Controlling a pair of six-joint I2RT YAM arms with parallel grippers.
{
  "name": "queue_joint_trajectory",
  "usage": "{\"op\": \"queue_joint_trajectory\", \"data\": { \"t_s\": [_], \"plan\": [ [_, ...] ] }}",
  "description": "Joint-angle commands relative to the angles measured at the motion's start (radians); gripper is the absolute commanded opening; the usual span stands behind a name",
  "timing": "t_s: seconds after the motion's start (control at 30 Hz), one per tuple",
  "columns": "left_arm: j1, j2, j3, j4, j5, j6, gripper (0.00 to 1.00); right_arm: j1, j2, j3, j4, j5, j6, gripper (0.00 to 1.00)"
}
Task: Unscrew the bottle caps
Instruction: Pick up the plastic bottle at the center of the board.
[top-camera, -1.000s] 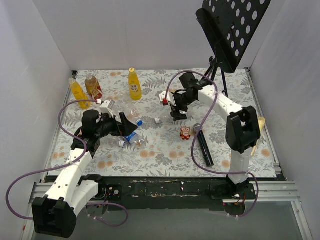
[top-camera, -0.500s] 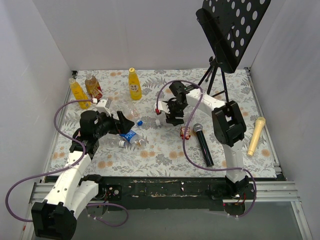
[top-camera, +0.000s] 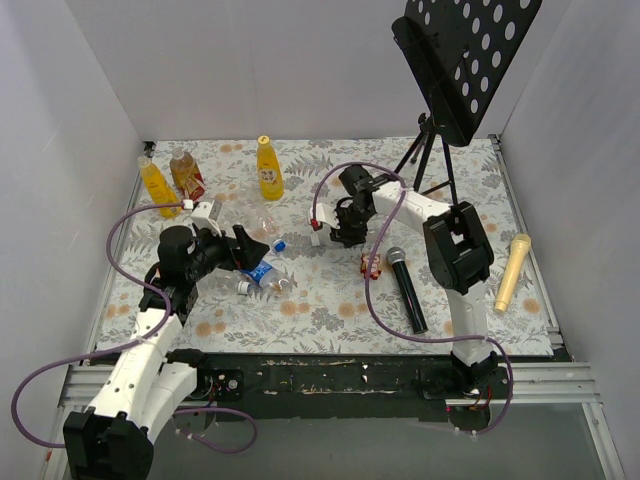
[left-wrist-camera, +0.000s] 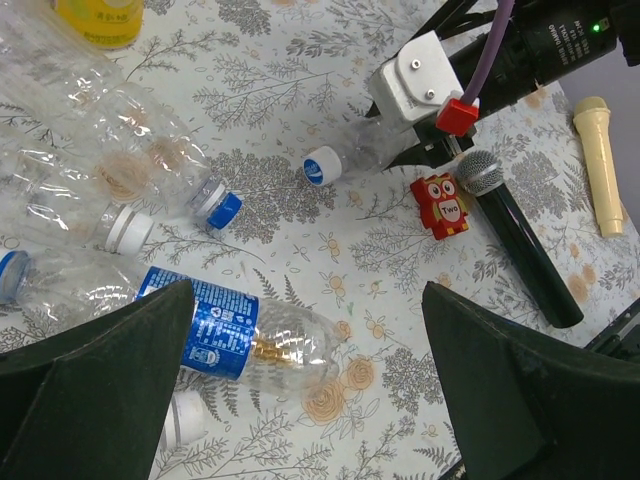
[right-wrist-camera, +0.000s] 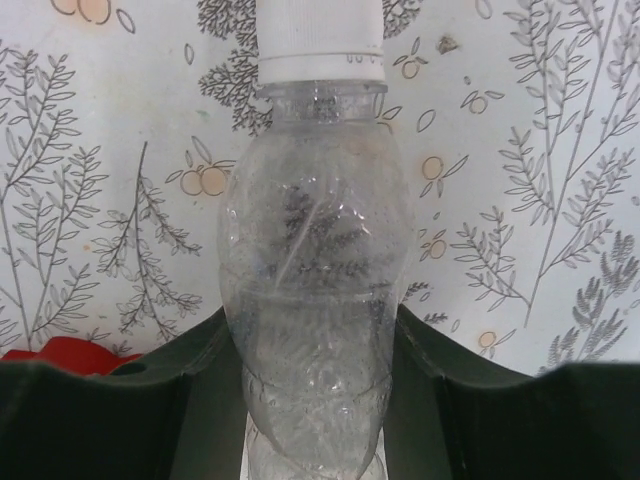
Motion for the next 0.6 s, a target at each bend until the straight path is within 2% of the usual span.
{"op": "queue_joint_trajectory", "data": {
  "t_s": [0.0,0.27,0.33,0.5,0.57],
  "plan": [
    [0.001,-0.055,-0.038,0.079,0.040,0.008,0.98,0.004,-0.112,-0.043,-0.008,-0.052,0.030,0.25],
    [0.001,-0.088,-0.038,0.141,0.152,-0.069,0.98,0.004,-0.372,-0.156,-0.031,-0.256,0.139,0.16],
    [0.001,-0.107,-0.064,0.212,0.183,-0.138,0.98,0.004,-0.428,-0.184,-0.054,-0.339,0.173,0.13],
    [-0.001,-0.124,-0.140,0.423,0.385,-0.368,0.98,0.001,-0.558,-0.297,-0.108,-0.522,0.217,0.10],
    [-0.002,-0.139,-0.153,0.447,0.408,-0.434,0.98,-0.012,-0.612,-0.368,-0.086,-0.591,0.242,0.10]
  ]
}}
